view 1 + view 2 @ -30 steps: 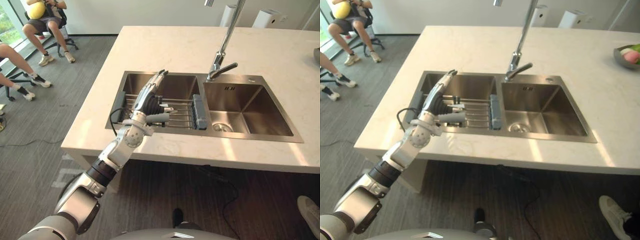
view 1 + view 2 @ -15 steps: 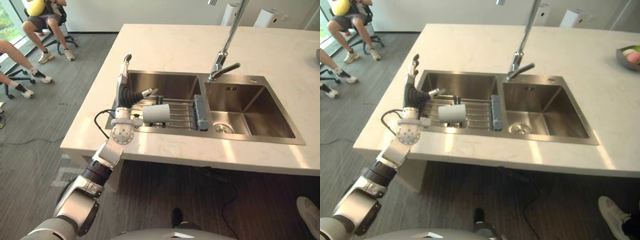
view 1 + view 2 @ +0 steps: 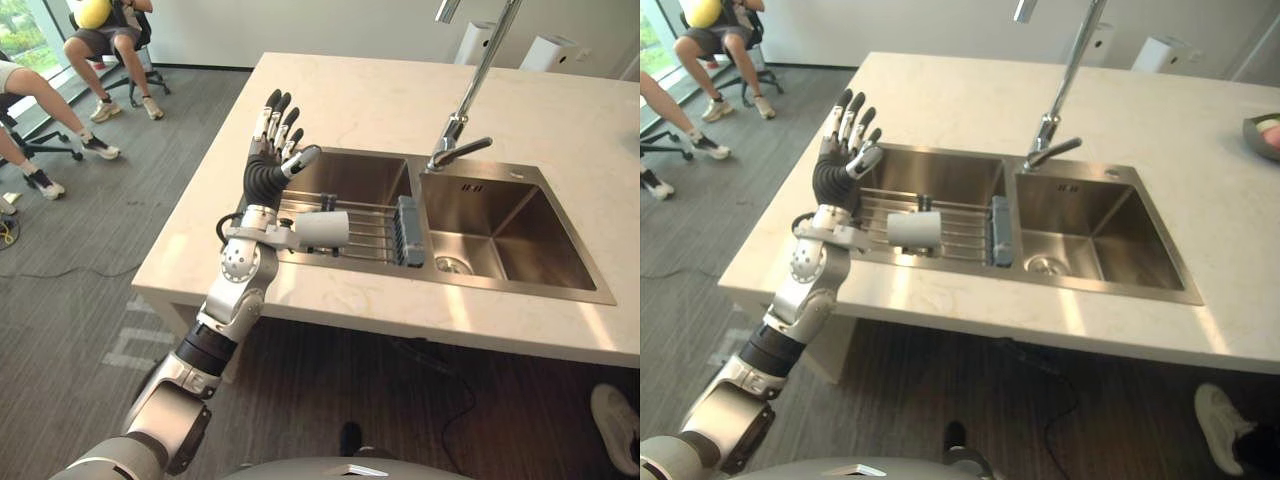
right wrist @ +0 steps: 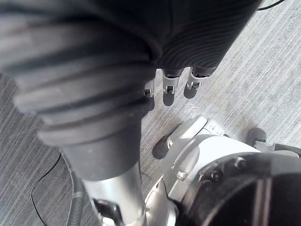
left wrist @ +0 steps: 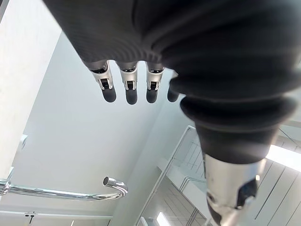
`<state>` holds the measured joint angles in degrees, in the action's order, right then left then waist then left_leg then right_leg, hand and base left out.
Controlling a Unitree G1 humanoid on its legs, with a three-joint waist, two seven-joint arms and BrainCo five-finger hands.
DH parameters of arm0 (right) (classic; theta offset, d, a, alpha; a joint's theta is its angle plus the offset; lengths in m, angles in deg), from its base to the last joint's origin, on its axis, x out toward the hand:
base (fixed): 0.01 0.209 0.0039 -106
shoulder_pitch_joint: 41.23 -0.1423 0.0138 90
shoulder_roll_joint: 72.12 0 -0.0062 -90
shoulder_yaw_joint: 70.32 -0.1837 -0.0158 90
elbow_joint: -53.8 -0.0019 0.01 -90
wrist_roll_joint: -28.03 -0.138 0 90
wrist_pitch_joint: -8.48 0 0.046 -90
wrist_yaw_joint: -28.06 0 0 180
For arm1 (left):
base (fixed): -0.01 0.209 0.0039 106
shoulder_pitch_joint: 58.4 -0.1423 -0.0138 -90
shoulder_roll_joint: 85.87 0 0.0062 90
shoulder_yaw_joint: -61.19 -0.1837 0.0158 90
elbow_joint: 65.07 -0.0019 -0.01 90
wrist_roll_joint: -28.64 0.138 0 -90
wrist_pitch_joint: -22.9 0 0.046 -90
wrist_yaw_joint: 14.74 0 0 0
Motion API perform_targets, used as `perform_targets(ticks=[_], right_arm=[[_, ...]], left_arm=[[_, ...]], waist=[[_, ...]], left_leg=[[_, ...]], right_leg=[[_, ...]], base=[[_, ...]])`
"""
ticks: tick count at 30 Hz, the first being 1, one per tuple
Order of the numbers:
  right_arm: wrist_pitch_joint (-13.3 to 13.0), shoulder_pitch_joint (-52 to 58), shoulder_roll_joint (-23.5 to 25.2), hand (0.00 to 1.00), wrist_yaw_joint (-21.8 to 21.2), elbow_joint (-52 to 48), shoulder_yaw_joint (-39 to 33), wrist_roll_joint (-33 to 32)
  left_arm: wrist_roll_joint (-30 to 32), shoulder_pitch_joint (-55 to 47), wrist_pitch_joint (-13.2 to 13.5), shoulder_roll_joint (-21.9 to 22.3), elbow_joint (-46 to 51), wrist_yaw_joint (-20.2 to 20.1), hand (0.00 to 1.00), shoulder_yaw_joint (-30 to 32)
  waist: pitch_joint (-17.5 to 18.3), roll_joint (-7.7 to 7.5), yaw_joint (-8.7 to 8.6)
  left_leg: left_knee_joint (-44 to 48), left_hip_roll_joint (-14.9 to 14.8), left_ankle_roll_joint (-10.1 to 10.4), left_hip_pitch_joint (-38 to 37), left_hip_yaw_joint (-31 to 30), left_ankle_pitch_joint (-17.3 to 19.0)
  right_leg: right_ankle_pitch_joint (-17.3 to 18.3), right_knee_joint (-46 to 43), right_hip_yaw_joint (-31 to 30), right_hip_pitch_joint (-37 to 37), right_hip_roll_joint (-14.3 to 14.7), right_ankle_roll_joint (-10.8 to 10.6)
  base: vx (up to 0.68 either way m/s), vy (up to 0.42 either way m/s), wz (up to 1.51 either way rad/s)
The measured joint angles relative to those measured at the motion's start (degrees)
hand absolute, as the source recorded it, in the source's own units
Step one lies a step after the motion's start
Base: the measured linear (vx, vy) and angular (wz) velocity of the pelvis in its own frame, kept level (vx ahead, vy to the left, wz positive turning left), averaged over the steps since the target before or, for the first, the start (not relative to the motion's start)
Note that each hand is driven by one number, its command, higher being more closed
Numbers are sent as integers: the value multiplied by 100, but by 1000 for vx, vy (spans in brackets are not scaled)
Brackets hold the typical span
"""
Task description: Walk over to the sink, pick up the cup, carry it to the dishwasher, place the cup inside the dishwasher, then close the dishwasher door
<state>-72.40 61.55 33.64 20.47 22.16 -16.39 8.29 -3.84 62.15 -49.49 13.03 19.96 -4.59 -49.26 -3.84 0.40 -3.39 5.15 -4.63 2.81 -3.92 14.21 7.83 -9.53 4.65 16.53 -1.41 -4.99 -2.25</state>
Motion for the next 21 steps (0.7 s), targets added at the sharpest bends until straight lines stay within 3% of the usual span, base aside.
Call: perform_targets(ticks=[4,6,7,8,9,10,11,12,13,16,21], right_arm=[[-139,36,-34,0,-124,-16,-45,216],[-257,-10,-53,0,-103,0,-1,281],[-264,-21,-95,0,-103,4,87,424],[-263,-24,-140,0,-112,-2,174,474],[-264,-12,-215,0,-213,-14,218,608],[-265,2,-375,0,-269,-13,231,669],[-272,-3,-467,0,-306,-26,281,669],[-295,-6,-635,0,-385,-128,413,667],[-322,-71,-594,0,-483,-181,481,664],[-273,-52,-409,0,-553,-163,495,500],[-127,10,-362,0,-592,-153,437,337]], left_arm=[[25,-516,-2,191,-11,-135,0,139],[188,-906,66,255,-14,-328,0,497],[240,-1021,100,235,-4,-341,0,716],[239,-1064,116,215,30,-346,0,820],[232,-1133,136,172,155,-431,0,966],[233,-1145,191,138,309,-581,0,1001],[232,-1146,226,146,418,-668,0,1041],[229,-1137,314,169,609,-852,0,1110],[222,-1110,363,95,679,-1031,0,1152],[202,-1026,311,128,685,-1177,0,1124],[90,-1027,99,138,799,-1125,0,1098]], waist=[[-52,111,-16],[-340,76,-8],[-552,1,64],[-663,-29,136],[-761,22,227],[-763,214,293],[-761,325,325],[-724,562,355],[-692,465,394],[-762,179,355],[-726,121,377]], left_leg=[[503,-124,8,293,-16,201],[1738,-240,20,725,-150,322],[2708,-300,12,1118,-297,159],[2937,-321,-4,1247,-362,289],[2843,-420,52,1346,-507,418],[2402,-563,78,1330,-668,130],[2162,-636,72,1309,-700,72],[1711,-785,194,1288,-725,139],[1679,-729,166,1253,-534,168],[1365,-456,93,1061,-483,15],[1014,-262,53,815,-334,-76]], right_leg=[[278,-384,-60,-251,48,1],[519,-698,-376,-288,61,116],[599,-822,-550,-218,-11,156],[662,-902,-633,-201,-50,156],[744,-1027,-675,-186,-25,136],[782,-1050,-705,-183,96,118],[786,-1034,-748,-173,164,102],[712,-994,-846,-115,345,20],[886,-1639,-1009,-370,268,-12],[1120,-1767,-970,-327,16,-151],[1200,-1695,-968,-246,-170,-262]], base=[[0,0,0],[-28,-13,2],[-73,-9,-7],[-98,16,-23],[-85,78,-35],[-59,63,-36],[-29,169,-48],[41,189,-56],[54,212,-38],[56,71,12],[69,46,1]])
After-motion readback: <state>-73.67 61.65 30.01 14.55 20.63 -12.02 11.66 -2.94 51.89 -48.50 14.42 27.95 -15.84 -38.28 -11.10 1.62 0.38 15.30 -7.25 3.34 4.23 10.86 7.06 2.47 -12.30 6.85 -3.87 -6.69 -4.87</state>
